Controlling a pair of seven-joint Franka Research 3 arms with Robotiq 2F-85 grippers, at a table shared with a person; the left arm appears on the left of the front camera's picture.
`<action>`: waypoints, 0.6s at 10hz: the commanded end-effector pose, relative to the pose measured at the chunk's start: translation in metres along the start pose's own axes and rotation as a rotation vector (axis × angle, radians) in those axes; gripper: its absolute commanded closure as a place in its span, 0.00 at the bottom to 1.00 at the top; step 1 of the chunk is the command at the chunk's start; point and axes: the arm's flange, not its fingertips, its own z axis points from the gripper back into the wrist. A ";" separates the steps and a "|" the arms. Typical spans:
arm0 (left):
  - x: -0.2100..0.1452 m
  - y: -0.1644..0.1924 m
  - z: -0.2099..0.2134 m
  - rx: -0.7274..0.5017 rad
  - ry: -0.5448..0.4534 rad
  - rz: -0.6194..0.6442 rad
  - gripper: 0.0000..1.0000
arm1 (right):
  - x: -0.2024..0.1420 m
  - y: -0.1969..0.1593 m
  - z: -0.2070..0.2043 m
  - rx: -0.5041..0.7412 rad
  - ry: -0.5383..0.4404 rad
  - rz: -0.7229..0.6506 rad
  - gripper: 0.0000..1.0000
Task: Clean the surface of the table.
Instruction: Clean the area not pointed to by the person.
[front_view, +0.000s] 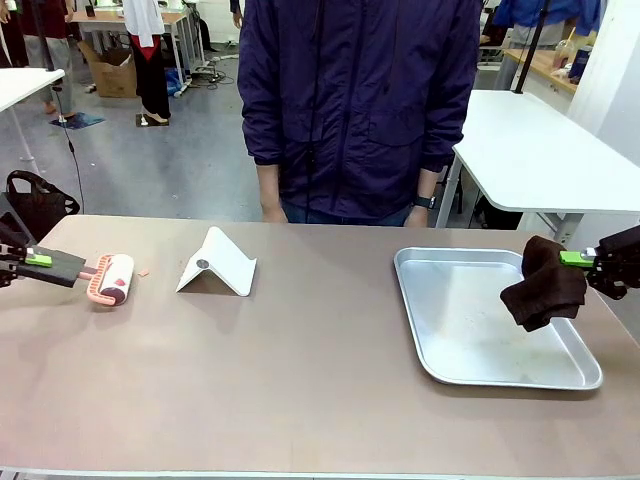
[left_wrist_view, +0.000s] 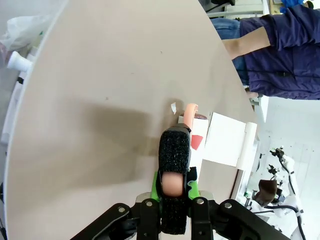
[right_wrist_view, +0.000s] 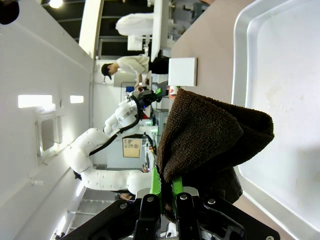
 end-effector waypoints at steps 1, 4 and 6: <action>0.008 0.011 -0.029 0.099 0.001 0.015 0.78 | 0.003 0.003 0.000 0.010 -0.010 0.016 0.90; 0.006 -0.004 -0.044 0.071 0.027 -0.026 0.78 | 0.003 0.003 0.000 0.010 -0.010 0.016 0.90; 0.000 -0.013 -0.050 0.035 0.049 -0.052 0.78 | 0.003 0.003 0.000 0.010 -0.010 0.016 0.90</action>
